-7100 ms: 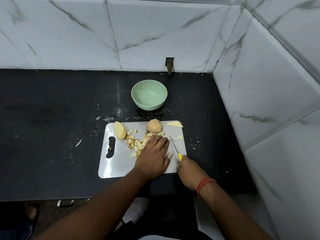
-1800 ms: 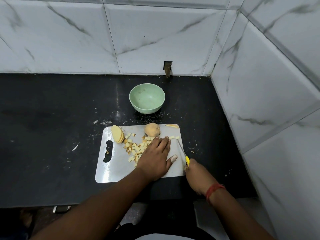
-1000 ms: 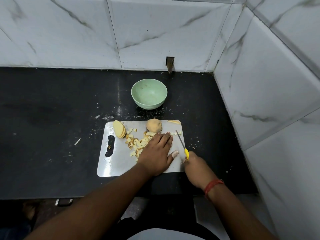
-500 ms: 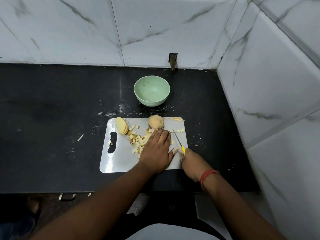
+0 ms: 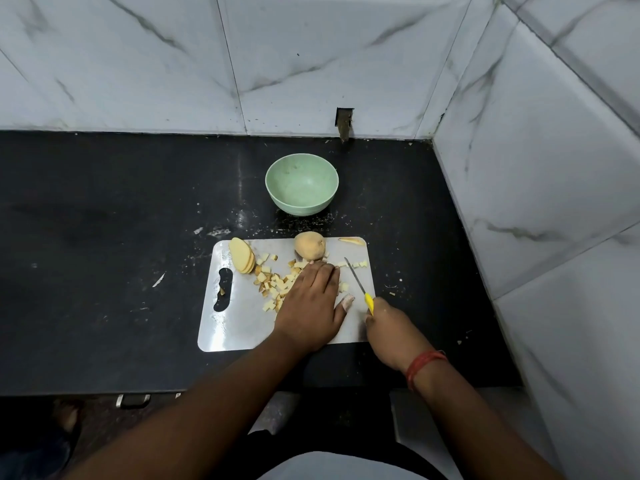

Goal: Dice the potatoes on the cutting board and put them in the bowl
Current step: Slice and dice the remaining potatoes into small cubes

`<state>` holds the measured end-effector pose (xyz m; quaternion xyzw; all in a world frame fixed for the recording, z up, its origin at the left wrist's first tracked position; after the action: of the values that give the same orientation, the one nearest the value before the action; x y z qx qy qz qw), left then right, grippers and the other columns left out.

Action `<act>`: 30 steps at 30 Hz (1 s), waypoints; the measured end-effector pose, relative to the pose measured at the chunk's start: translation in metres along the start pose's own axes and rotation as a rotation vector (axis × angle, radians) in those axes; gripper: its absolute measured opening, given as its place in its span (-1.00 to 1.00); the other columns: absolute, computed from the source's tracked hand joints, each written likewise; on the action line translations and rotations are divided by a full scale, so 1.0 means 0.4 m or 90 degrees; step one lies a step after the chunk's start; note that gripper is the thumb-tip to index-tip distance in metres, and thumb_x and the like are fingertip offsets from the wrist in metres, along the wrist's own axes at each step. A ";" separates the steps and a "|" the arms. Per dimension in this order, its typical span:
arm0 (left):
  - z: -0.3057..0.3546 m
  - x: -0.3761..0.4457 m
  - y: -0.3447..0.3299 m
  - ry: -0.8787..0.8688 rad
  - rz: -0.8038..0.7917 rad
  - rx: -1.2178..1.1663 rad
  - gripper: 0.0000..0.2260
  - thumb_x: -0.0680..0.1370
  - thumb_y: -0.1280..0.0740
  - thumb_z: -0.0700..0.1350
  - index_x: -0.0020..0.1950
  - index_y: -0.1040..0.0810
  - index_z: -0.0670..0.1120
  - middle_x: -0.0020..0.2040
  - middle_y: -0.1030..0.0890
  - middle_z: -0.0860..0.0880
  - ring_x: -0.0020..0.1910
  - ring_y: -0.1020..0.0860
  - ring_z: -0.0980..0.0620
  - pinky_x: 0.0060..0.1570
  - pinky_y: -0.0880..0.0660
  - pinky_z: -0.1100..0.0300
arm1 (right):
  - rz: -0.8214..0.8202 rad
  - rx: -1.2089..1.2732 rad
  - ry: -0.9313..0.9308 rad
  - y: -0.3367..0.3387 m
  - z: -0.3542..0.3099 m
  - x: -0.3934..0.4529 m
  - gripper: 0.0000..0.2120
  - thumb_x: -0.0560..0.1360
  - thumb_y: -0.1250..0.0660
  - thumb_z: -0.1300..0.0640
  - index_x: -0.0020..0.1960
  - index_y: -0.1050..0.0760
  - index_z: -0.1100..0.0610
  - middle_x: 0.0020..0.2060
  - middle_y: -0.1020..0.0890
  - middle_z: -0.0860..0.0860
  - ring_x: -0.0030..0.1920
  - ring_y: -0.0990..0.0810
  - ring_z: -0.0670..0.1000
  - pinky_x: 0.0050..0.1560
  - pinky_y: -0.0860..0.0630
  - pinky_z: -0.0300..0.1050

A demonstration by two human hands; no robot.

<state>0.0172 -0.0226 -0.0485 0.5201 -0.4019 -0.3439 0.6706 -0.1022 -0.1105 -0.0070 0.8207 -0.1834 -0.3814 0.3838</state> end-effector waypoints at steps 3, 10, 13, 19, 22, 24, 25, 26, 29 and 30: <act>-0.002 0.003 0.005 0.002 0.009 -0.011 -0.45 0.70 -0.14 0.15 0.49 -0.46 -0.23 0.41 -0.48 -0.17 0.45 -0.37 -0.15 0.51 -0.29 -0.08 | -0.017 -0.014 0.001 -0.005 -0.010 0.010 -0.79 0.64 -0.09 0.14 0.19 -0.37 0.21 0.01 -0.57 0.20 -0.05 -0.58 0.16 -0.09 -0.50 -0.05; -0.004 0.010 0.006 0.008 -0.012 -0.015 -0.43 0.69 -0.10 0.18 0.50 -0.46 -0.22 0.44 -0.47 -0.14 0.48 -0.35 -0.14 0.51 -0.28 -0.07 | -0.068 -0.058 -0.005 -0.021 -0.014 0.028 -0.76 0.60 -0.10 0.25 0.25 -0.35 0.26 0.10 -0.55 0.22 0.00 -0.56 0.18 -0.11 -0.37 -0.12; -0.005 0.009 0.002 0.013 -0.018 -0.018 -0.42 0.69 -0.09 0.18 0.51 -0.45 -0.21 0.45 -0.46 -0.13 0.49 -0.34 -0.13 0.52 -0.27 -0.07 | -0.089 -0.066 0.007 -0.017 -0.015 0.022 -0.74 0.61 -0.09 0.25 0.27 -0.34 0.27 0.14 -0.53 0.22 0.15 -0.54 0.24 -0.01 -0.40 -0.09; -0.006 0.009 0.002 0.016 -0.019 -0.021 -0.42 0.70 -0.08 0.19 0.52 -0.44 -0.19 0.45 -0.46 -0.12 0.50 -0.33 -0.12 0.54 -0.24 -0.05 | -0.059 -0.056 -0.011 -0.023 0.016 0.007 -0.87 0.63 -0.09 0.19 0.11 -0.35 0.20 -0.21 -0.48 0.05 -0.15 -0.53 0.10 -0.24 -0.35 -0.14; -0.006 0.006 0.003 0.015 -0.012 -0.031 -0.44 0.70 -0.09 0.17 0.51 -0.44 -0.21 0.45 -0.47 -0.14 0.49 -0.35 -0.12 0.54 -0.25 -0.06 | -0.037 -0.022 -0.004 -0.009 -0.004 0.008 -0.83 0.65 -0.09 0.14 0.16 -0.36 0.17 -0.10 -0.53 0.12 -0.18 -0.50 0.07 -0.19 -0.37 -0.13; -0.008 0.003 0.002 0.017 -0.009 -0.041 -0.45 0.70 -0.10 0.17 0.49 -0.46 -0.22 0.44 -0.48 -0.14 0.48 -0.36 -0.12 0.53 -0.26 -0.05 | -0.035 -0.022 0.008 -0.010 -0.012 0.015 -0.80 0.64 -0.10 0.14 0.20 -0.36 0.19 -0.05 -0.56 0.17 -0.17 -0.50 0.09 -0.18 -0.38 -0.13; -0.008 0.002 0.003 0.016 -0.006 -0.043 -0.45 0.70 -0.11 0.16 0.48 -0.47 -0.22 0.44 -0.49 -0.15 0.48 -0.37 -0.12 0.53 -0.27 -0.04 | -0.037 -0.023 0.009 -0.013 -0.013 0.018 -0.80 0.64 -0.10 0.14 0.20 -0.36 0.20 -0.02 -0.57 0.19 -0.17 -0.49 0.09 -0.17 -0.39 -0.13; -0.008 0.002 0.003 0.014 -0.001 -0.044 -0.46 0.70 -0.12 0.15 0.47 -0.48 -0.22 0.43 -0.50 -0.14 0.47 -0.38 -0.12 0.53 -0.28 -0.04 | -0.042 -0.025 0.005 -0.017 -0.013 0.022 -0.80 0.63 -0.10 0.15 0.21 -0.36 0.20 0.01 -0.58 0.20 -0.16 -0.49 0.10 -0.16 -0.39 -0.13; -0.008 0.006 0.004 0.008 0.015 -0.046 -0.48 0.69 -0.17 0.13 0.44 -0.51 -0.23 0.40 -0.52 -0.14 0.46 -0.39 -0.12 0.52 -0.29 -0.04 | -0.052 -0.044 -0.004 -0.033 -0.008 0.037 -0.79 0.62 -0.10 0.19 0.23 -0.34 0.19 -0.02 -0.58 0.20 -0.15 -0.51 0.13 -0.18 -0.36 -0.14; -0.009 0.006 0.004 0.007 0.017 -0.048 -0.49 0.69 -0.17 0.12 0.44 -0.52 -0.23 0.40 -0.52 -0.14 0.46 -0.39 -0.12 0.52 -0.30 -0.04 | -0.059 -0.053 -0.004 -0.036 -0.011 0.040 -0.81 0.62 -0.10 0.20 0.21 -0.33 0.18 -0.08 -0.56 0.17 -0.15 -0.52 0.13 -0.21 -0.35 -0.15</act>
<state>0.0214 -0.0228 -0.0469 0.4909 -0.3917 -0.3468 0.6966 -0.0884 -0.1090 -0.0240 0.8104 -0.1305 -0.4087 0.3990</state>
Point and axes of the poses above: each hand's wrist, its own x-axis towards the middle knuckle, its own y-axis out of the back of the hand, z = x × y, the point moved 5 cm from there along x, towards the middle knuckle
